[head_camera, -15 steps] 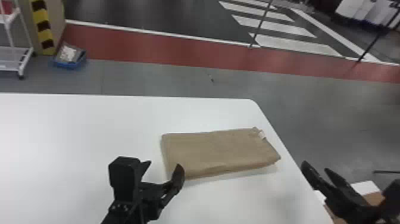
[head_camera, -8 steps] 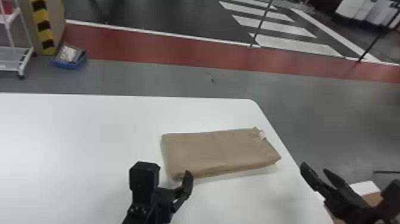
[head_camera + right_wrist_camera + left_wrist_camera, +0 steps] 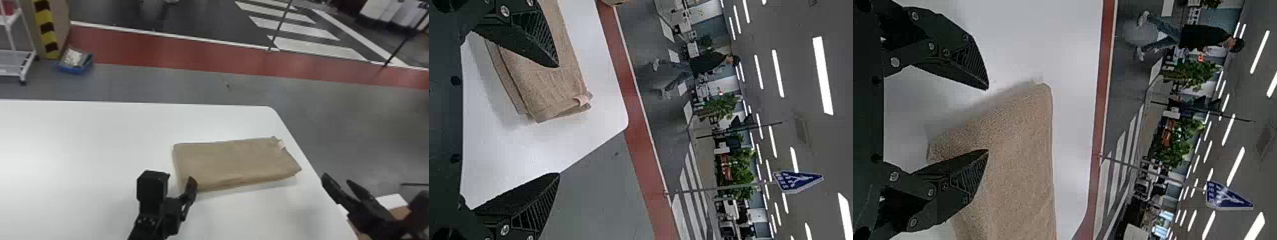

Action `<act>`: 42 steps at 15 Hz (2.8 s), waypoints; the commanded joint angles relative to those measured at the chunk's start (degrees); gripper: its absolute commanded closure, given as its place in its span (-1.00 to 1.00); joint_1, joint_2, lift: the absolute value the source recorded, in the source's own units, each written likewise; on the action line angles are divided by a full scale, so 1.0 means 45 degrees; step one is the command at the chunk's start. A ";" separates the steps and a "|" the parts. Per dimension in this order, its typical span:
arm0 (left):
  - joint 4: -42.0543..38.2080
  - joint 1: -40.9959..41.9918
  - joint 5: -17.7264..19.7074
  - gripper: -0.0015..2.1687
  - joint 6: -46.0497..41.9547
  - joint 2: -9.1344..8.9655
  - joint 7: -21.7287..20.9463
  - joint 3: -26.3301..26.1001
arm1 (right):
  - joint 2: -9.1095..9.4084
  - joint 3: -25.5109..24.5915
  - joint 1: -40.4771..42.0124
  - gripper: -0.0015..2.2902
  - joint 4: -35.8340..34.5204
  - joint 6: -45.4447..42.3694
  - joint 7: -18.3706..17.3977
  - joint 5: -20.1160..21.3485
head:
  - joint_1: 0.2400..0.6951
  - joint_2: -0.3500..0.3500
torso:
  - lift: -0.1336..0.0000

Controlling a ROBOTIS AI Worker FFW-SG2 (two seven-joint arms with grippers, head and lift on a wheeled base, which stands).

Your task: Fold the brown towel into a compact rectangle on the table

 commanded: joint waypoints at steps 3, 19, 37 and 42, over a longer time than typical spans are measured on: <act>-0.0236 0.0069 0.0543 -0.52 0.0249 0.0031 -0.0214 -0.0093 | -0.0034 0.0137 -0.0100 -0.90 0.0241 0.0002 0.0005 0.0126 | 1.00 -1.00 | -0.87; -0.0080 -0.0283 0.0582 0.16 0.1616 -0.0027 -0.0565 -0.0191 | -0.0229 0.0255 -0.0471 -0.90 0.0925 -0.0193 0.0025 0.0146 | 1.00 -1.00 | -0.87; -0.4533 0.2705 -0.0199 0.16 0.3100 0.2648 -0.1288 0.4770 | -0.0190 0.1309 -0.0920 -0.89 0.0651 0.0197 -0.0288 0.0615 | 1.00 -1.00 | -0.87; -0.6330 0.4346 -0.1117 0.15 0.3881 0.2902 -0.1600 0.5102 | -0.0132 0.1759 -0.0920 -0.88 0.0358 0.0393 -0.0444 0.0771 | 1.00 -1.00 | -0.87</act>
